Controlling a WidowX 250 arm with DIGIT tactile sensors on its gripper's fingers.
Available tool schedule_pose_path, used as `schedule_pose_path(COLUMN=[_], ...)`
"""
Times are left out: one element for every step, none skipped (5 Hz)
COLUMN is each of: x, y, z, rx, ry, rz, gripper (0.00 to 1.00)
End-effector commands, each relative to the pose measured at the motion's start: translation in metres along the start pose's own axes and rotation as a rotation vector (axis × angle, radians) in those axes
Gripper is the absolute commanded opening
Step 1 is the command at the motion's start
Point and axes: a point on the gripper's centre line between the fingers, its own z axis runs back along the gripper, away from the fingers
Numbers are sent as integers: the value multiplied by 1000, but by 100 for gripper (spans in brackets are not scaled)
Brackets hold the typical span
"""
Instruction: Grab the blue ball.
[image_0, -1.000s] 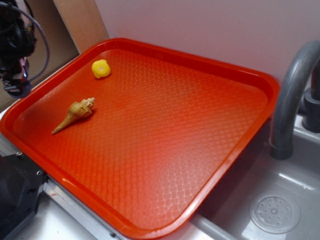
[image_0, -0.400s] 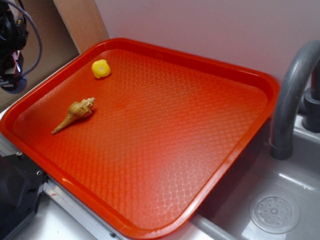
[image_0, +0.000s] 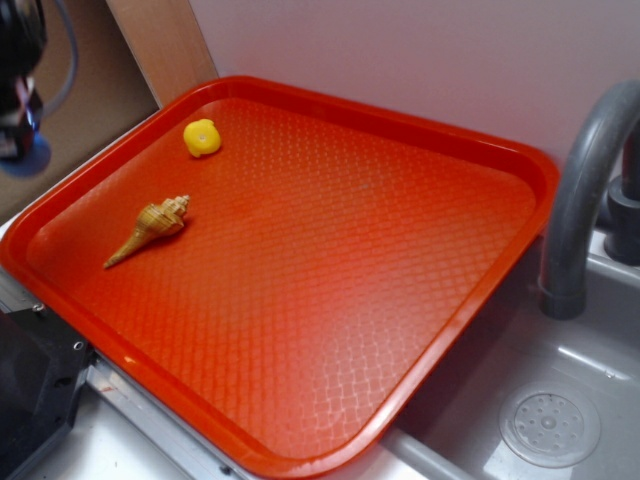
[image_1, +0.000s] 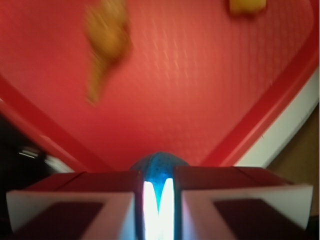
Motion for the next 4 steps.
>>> schedule_pose_path(x=[55, 55, 60, 59], y=[-12, -4, -1, -10], z=[82, 104, 100, 98], rx=[-48, -138, -127, -53], ry=[-151, -244, -282, -270], rz=[124, 141, 164, 154], gripper=[0, 0, 0, 0])
